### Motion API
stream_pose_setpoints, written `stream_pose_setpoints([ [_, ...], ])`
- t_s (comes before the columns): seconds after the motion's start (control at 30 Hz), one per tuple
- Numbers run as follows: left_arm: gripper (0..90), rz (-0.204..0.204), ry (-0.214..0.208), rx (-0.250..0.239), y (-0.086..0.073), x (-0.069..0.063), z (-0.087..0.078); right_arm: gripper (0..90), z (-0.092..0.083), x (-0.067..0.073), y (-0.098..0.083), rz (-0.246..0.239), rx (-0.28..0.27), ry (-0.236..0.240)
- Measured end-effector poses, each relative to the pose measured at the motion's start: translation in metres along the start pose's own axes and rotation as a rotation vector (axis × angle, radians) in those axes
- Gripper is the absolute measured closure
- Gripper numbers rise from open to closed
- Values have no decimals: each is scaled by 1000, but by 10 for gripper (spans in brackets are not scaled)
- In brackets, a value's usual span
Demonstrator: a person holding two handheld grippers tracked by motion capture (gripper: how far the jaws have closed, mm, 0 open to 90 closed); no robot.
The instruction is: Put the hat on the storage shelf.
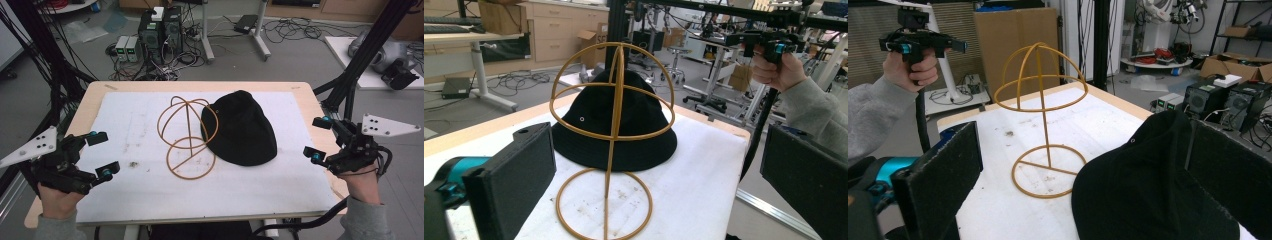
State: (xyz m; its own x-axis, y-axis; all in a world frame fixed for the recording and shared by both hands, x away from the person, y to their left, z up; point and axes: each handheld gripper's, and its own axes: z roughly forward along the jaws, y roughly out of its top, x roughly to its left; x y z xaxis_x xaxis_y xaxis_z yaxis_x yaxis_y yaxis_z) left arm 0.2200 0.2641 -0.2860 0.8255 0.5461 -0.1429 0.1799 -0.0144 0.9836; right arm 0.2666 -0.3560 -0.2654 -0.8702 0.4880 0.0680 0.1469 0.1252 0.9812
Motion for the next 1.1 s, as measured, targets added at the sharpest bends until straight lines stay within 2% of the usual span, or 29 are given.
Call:
stream_pose_setpoints([
  [0.5, 17, -3, 3, 2, 0, 0, 1, 8, 1, -2, -1, 11, 17, -7],
  [0.63, 17, -4, 0, 1, 0, -1, 1, 8, 3, -3, 1, -6, 20, -14],
  [0.83, 17, -6, -3, -5, 0, 1, 2, 8, 7, -7, 3, 1, 28, -20],
  [0.93, 17, -6, -6, -7, 1, 1, 3, 8, 9, -10, 3, -1, 39, -27],
  [1.1, 17, -6, -6, -6, 0, 1, 3, 8, 22, -15, 11, -20, 94, -40],
])
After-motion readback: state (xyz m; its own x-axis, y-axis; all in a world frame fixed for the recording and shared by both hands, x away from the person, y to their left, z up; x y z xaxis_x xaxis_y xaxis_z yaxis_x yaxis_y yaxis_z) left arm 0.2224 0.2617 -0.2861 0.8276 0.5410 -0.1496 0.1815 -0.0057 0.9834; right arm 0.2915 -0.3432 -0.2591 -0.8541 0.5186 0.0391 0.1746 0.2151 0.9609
